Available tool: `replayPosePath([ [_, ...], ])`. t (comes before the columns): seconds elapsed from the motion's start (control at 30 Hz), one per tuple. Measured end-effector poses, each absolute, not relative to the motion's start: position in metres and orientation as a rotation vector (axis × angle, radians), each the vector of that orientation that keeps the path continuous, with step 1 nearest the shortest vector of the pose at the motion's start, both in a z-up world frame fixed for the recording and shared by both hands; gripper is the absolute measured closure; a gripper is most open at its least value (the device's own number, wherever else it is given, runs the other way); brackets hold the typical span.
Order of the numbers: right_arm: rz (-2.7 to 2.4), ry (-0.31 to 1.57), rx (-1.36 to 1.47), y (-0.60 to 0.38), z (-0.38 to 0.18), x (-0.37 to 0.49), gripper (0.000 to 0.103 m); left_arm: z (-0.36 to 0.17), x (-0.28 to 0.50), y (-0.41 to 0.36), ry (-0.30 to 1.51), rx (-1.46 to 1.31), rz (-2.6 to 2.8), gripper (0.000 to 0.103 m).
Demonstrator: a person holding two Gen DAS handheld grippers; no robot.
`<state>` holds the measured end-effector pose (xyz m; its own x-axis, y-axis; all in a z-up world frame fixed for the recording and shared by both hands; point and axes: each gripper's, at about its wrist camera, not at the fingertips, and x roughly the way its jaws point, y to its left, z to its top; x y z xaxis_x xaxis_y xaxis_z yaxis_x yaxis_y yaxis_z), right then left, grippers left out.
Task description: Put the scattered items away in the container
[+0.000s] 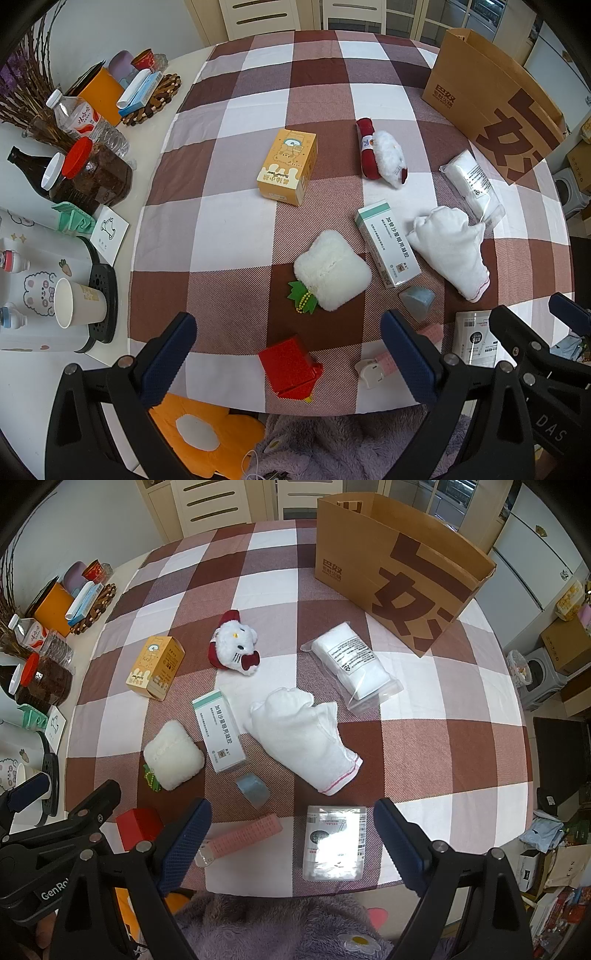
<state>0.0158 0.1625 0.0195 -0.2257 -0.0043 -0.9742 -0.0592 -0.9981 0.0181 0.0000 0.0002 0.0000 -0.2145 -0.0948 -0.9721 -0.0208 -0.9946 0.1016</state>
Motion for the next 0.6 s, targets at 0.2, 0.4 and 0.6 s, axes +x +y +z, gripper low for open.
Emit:
replayPosePath([
  [0.2, 2.431, 0.078, -1.934, 0.1627, 0.0208, 0.0163, 0.011, 0.0003, -0.0003, 0.0002, -0.140, 1.940, -2.408, 0.003],
  [0.4, 2.435, 0.077, -1.933, 0.1643, 0.0194, 0.0146, 0.011, 0.0010, 0.0009, -0.0024, -0.141, 1.941, -2.408, 0.003],
  [0.6, 2.436, 0.076, -1.933, 0.1640, 0.0197, 0.0147, 0.011, 0.0009, 0.0009, -0.0025, -0.141, 1.941, -2.408, 0.004],
])
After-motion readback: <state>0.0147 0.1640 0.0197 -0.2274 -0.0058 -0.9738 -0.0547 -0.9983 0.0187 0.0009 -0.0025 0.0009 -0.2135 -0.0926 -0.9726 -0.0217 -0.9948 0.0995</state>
